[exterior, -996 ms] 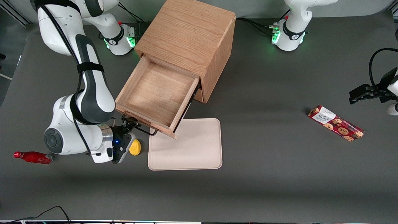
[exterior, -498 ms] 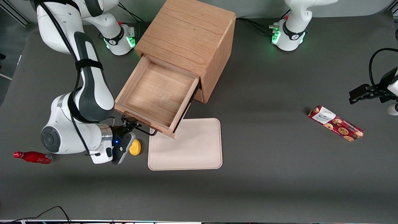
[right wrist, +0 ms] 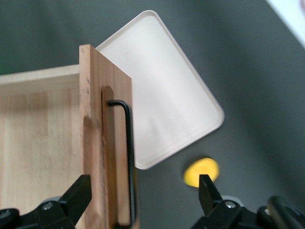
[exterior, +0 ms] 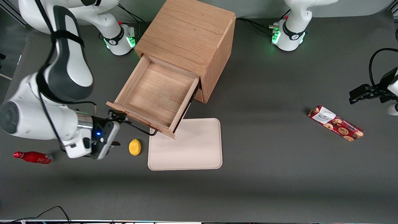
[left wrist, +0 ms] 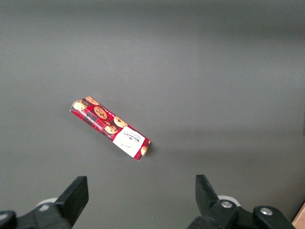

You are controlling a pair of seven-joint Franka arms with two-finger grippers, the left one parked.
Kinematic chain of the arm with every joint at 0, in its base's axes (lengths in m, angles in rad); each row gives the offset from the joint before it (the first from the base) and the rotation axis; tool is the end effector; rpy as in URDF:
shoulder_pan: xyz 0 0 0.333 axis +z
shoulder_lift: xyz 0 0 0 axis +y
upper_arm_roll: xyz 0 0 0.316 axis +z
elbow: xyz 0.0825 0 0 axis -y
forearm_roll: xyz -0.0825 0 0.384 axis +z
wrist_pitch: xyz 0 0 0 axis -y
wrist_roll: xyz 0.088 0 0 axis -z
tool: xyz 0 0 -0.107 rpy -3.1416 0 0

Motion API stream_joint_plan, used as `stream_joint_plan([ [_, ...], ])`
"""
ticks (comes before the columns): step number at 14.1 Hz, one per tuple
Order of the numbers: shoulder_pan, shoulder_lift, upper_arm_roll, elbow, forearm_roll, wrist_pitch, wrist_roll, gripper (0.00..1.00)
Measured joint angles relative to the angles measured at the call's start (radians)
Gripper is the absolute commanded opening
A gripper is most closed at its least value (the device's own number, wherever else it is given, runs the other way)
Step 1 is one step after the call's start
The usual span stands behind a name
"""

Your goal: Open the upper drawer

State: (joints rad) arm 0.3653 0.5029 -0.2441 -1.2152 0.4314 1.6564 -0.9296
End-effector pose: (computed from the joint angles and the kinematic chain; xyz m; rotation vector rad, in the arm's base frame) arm 0.6801 0.1645 0.4949 -2.4664 -1.3952 -0.1095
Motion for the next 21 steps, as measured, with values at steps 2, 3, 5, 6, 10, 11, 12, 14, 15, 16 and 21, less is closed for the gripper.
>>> stream_joint_plan([
  [2, -0.010, -0.034, 0.000, 0.000, -0.034, 0.006, -0.003, 1.00],
  [3, -0.010, -0.048, 0.000, -0.001, -0.043, 0.005, 0.039, 1.00],
  [5, -0.009, -0.069, 0.003, -0.002, -0.070, -0.028, 0.218, 1.00],
  [6, -0.008, -0.079, 0.006, -0.002, -0.094, -0.044, 0.325, 1.00],
  [10, -0.011, -0.142, 0.060, -0.022, -0.234, -0.123, 0.819, 1.00],
  [11, -0.012, -0.171, 0.067, -0.051, -0.254, -0.127, 0.892, 1.00],
  [12, -0.016, -0.207, 0.067, -0.089, -0.278, -0.128, 0.931, 1.00],
  [14, -0.035, -0.292, 0.067, -0.186, -0.314, -0.124, 0.968, 1.00],
  [15, -0.049, -0.346, 0.066, -0.257, -0.326, -0.108, 0.991, 1.00],
  [16, -0.063, -0.401, 0.067, -0.338, -0.340, -0.075, 1.005, 1.00],
  [21, -0.231, -0.537, 0.193, -0.537, -0.443, 0.013, 1.064, 1.00],
])
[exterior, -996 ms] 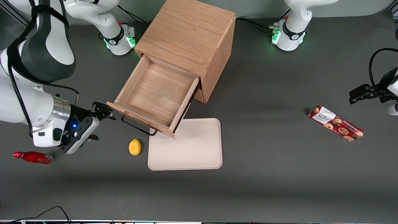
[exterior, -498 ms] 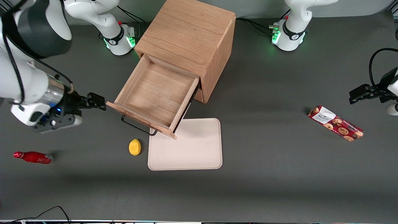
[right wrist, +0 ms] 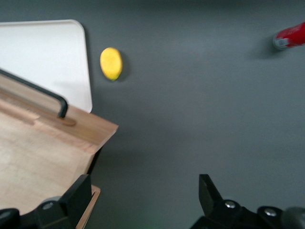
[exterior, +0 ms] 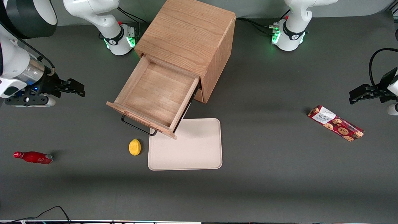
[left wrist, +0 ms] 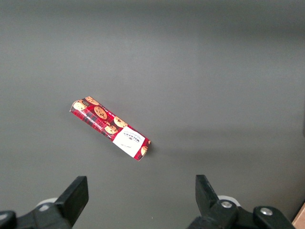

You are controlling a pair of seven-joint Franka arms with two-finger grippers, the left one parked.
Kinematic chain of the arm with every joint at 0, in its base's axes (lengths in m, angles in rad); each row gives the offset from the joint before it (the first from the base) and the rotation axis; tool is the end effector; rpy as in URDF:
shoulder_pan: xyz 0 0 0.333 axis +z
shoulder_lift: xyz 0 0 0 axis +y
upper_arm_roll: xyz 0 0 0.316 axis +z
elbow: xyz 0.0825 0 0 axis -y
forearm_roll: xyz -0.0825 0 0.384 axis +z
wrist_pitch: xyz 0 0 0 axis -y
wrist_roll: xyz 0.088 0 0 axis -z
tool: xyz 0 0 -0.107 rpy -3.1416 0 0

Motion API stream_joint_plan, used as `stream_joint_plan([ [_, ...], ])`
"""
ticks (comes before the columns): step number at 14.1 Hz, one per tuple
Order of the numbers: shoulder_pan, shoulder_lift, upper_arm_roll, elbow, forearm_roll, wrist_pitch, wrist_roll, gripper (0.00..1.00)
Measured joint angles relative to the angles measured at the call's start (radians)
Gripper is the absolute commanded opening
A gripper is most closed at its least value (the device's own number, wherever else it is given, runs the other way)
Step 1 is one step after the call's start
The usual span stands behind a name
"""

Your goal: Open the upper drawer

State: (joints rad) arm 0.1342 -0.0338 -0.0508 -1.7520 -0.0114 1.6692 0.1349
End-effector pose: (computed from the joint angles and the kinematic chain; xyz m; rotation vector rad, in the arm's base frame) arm 0.5446 0.0440 0.5656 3.1248 -0.0782 -0.0746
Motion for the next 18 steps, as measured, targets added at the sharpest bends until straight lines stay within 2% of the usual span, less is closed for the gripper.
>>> stream_joint_plan([
  [3, -0.083, 0.021, 0.040, 0.015, -0.002, 0.018, 0.000, 1.00],
  [18, -0.099, 0.035, 0.043, 0.052, -0.002, 0.018, 0.000, 1.00],
])
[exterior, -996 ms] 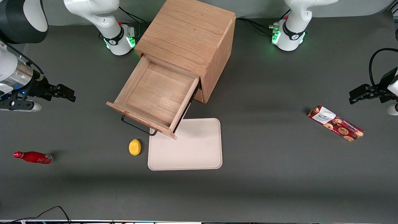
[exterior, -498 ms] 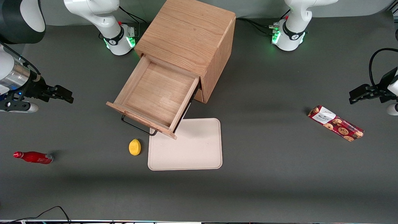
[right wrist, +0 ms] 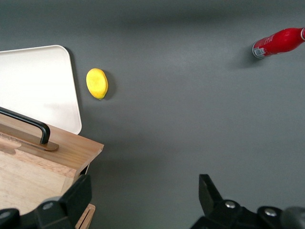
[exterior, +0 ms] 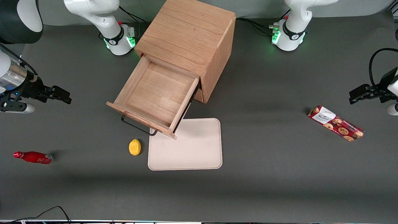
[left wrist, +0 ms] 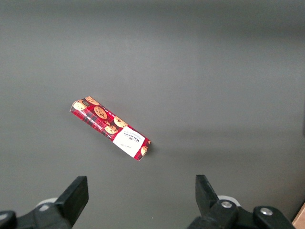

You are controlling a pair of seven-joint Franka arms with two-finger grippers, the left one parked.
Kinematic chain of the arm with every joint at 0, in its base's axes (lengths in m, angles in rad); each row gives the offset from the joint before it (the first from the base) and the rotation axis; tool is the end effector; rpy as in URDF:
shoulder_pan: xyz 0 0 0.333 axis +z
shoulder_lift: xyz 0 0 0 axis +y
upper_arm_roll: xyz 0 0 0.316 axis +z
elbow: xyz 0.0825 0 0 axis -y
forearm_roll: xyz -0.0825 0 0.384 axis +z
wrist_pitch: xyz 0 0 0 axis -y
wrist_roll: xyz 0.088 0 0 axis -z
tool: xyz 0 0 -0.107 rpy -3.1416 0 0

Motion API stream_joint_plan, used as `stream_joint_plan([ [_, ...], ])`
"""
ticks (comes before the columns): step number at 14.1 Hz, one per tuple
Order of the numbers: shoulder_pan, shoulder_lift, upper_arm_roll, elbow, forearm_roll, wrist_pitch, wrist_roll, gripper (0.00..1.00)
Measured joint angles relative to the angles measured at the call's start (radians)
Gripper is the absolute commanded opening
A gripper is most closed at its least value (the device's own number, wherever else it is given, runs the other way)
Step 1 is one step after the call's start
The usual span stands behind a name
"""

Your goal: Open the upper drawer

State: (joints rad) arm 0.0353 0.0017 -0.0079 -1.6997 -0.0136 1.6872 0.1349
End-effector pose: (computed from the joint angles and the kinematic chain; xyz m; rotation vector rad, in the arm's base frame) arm 0.5608 0.0141 0.5724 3.1225 -0.1654 -0.0204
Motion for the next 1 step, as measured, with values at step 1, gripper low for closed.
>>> stream_joint_plan([
  [1, -0.001, 0.000, 0.000, 0.001, 0.000, 0.000, 0.000, 1.00],
])
